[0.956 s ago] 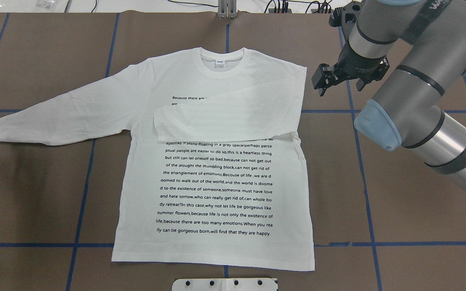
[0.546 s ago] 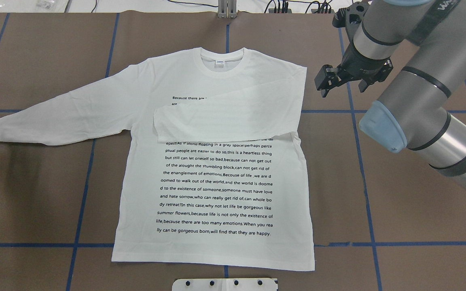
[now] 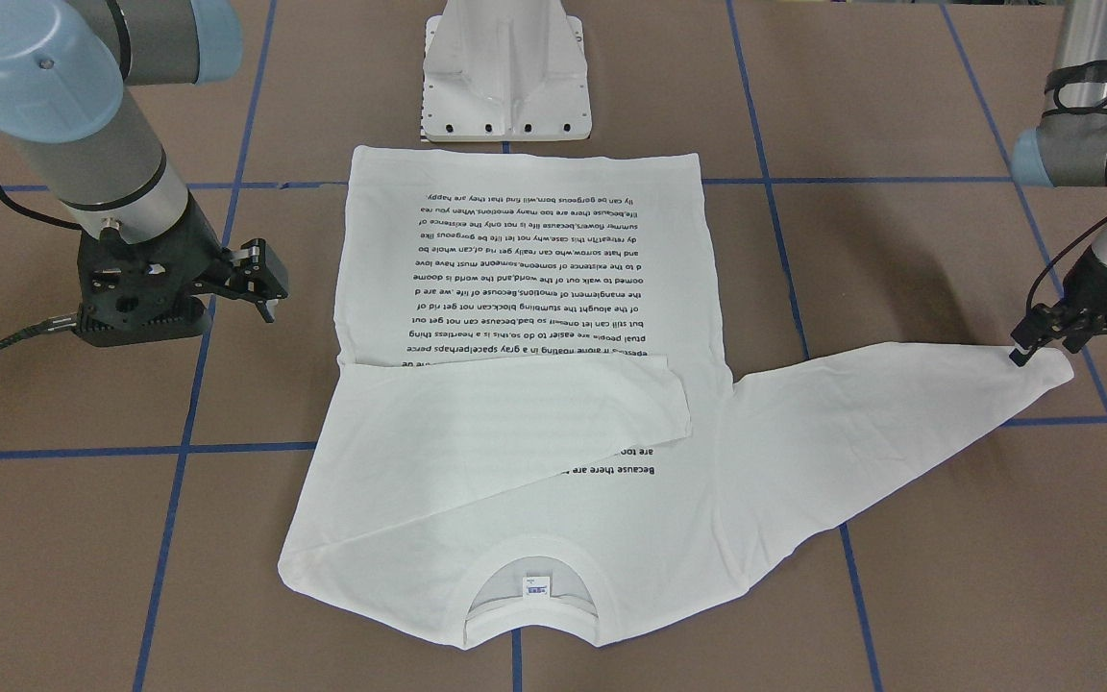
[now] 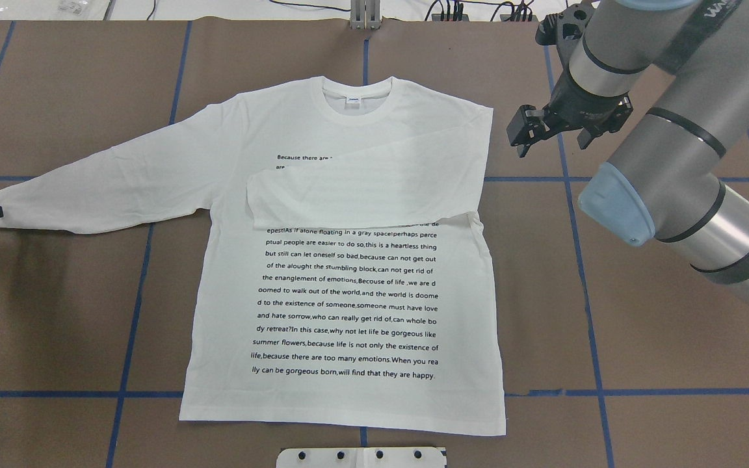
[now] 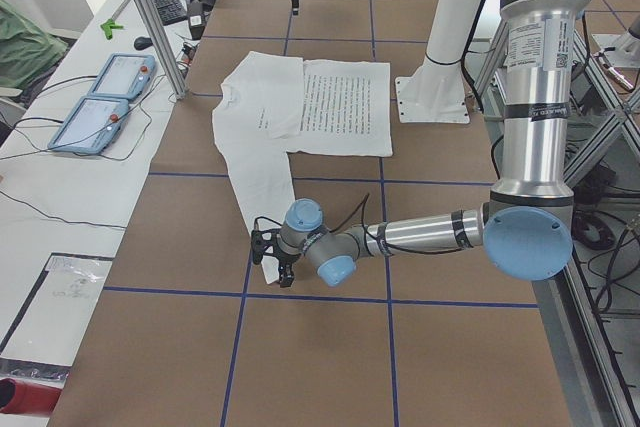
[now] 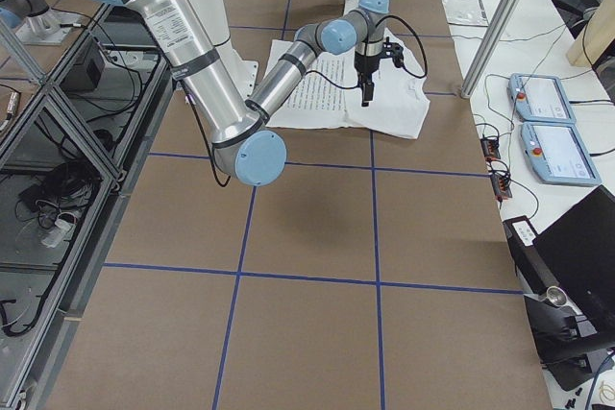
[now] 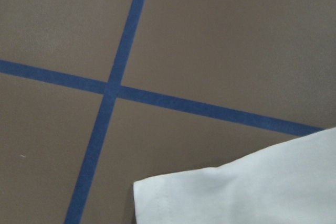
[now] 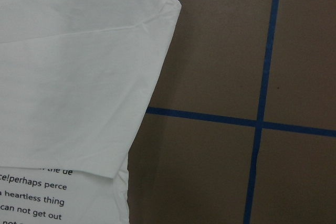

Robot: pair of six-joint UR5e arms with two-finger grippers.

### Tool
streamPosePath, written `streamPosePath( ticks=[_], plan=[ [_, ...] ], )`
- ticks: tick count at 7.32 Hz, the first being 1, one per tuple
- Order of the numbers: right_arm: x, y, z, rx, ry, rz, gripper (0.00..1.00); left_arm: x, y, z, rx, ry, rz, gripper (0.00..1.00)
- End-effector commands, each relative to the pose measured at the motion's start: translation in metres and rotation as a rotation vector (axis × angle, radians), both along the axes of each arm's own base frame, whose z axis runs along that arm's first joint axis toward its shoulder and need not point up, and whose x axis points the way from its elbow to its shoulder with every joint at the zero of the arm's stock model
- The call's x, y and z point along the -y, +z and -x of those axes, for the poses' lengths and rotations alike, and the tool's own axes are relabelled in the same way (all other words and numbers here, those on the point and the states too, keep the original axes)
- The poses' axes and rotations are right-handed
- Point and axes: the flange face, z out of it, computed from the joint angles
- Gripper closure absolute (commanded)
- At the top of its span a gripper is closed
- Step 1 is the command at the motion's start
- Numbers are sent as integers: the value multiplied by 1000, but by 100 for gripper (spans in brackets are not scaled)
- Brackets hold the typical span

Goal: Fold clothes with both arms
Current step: 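Grasp the other sleeve cuff with the left gripper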

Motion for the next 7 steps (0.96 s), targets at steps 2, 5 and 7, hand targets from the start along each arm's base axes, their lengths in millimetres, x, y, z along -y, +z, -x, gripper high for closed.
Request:
streamPosePath(
  ticks=[2,5,7],
  plan=[
    [-1,0,1,0,0,0,0,-2,6,1,6,1,9,15],
    [-1,-1,1,1,5,3,0,-3,3,1,3,-1,7,45],
    [-1,-1,1,0,5,4,0,1,-15,-1,-19,-3,-18,63]
  ],
)
